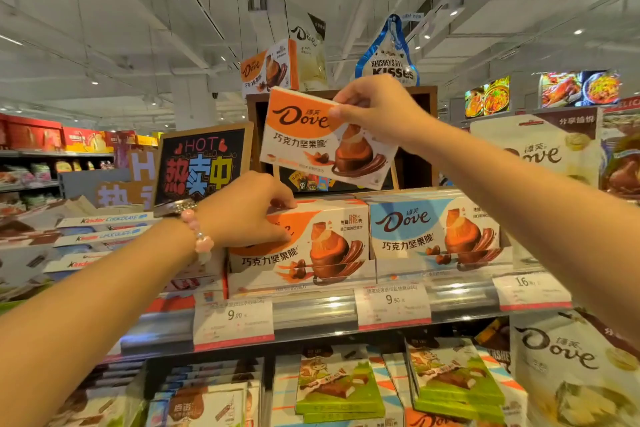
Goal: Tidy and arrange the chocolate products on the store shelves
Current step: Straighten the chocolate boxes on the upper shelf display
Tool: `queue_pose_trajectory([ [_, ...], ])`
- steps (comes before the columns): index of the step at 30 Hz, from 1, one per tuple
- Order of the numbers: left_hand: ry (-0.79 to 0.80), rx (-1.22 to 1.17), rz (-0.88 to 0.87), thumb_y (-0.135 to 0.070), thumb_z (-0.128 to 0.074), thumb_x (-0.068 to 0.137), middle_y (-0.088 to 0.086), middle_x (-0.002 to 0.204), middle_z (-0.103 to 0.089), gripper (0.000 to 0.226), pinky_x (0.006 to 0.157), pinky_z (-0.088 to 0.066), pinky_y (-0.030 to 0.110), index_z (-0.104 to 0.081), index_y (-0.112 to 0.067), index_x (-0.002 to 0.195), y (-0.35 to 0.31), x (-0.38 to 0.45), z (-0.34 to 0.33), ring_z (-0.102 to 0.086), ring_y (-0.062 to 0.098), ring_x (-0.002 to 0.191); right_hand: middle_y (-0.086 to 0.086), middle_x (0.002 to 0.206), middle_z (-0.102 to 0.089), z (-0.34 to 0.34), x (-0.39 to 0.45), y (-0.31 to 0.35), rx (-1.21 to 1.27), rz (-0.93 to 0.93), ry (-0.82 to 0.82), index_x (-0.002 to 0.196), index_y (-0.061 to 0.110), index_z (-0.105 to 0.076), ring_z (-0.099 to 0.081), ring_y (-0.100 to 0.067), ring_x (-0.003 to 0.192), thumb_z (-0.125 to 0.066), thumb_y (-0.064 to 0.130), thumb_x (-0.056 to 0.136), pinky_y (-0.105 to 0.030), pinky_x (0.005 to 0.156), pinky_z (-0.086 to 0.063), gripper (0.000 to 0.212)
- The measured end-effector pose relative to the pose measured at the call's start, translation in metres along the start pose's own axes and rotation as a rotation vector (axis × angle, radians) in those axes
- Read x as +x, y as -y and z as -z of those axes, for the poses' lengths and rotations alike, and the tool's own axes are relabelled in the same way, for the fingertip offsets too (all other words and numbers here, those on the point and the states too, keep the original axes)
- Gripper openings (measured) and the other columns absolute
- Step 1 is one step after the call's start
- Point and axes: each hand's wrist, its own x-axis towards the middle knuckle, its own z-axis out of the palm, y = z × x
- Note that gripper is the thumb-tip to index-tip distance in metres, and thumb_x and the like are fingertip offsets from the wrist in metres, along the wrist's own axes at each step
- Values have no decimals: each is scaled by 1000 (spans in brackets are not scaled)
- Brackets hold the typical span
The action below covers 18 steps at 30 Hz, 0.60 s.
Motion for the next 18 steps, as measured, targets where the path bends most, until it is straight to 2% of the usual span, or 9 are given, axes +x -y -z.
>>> queue_pose_trajectory([
  [4, -33, 62, -40, -34, -71, 79, -4, 118, -62, 48, 85, -42, 19, -59, -18, 124, -2, -5, -1, -55, 10, 104, 4, 82, -69, -25, 3, 5, 114, 12, -52, 88, 18, -64, -69, -10, 74, -66, 22, 87, -23, 65, -57, 4],
  [6, -37, 70, -54, -34, -70, 80, -3, 115, -63, 46, 87, -43, 23, -60, -17, 122, -2, -6, -1, -55, 12, 103, 5, 81, -69, -33, 3, 7, 166, 5, -34, 88, 19, -63, -68, -6, 68, -65, 21, 88, -18, 59, -54, 3],
  [10, -40, 98, -91, -40, -68, 80, -4, 116, -59, 43, 92, -43, 31, -62, -21, 119, 2, -8, -4, -50, 11, 106, 5, 86, -67, -44, -1, 7, 82, 33, 25, 95, 17, -63, -65, -4, 77, -65, 25, 88, -17, 63, -53, 10],
  [13, -111, 238, -117, -47, -66, 79, -2, 132, -40, 46, 105, -31, 35, -60, -27, 120, 3, -11, -6, -29, 15, 126, 5, 90, -65, -45, -4, 3, -5, 42, 122, 103, 18, -59, -61, -3, 77, -66, 24, 87, -16, 61, -50, 19],
  [15, -142, 313, -123, -50, -65, 78, 0, 144, -26, 44, 113, -18, 43, -62, -31, 117, 2, -11, -6, -12, 20, 138, 3, 95, -66, -45, -5, 2, -45, 44, 185, 105, 18, -58, -63, -8, 83, -67, 24, 86, -20, 67, -53, 22],
  [18, -116, 322, -92, -50, -64, 79, 1, 155, -2, 41, 115, 3, 53, -61, -34, 117, 1, -11, -6, 17, 23, 142, 3, 94, -67, -48, -4, 4, -106, 80, 262, 100, 15, -62, -63, -6, 83, -67, 23, 86, -20, 72, -52, 17],
])
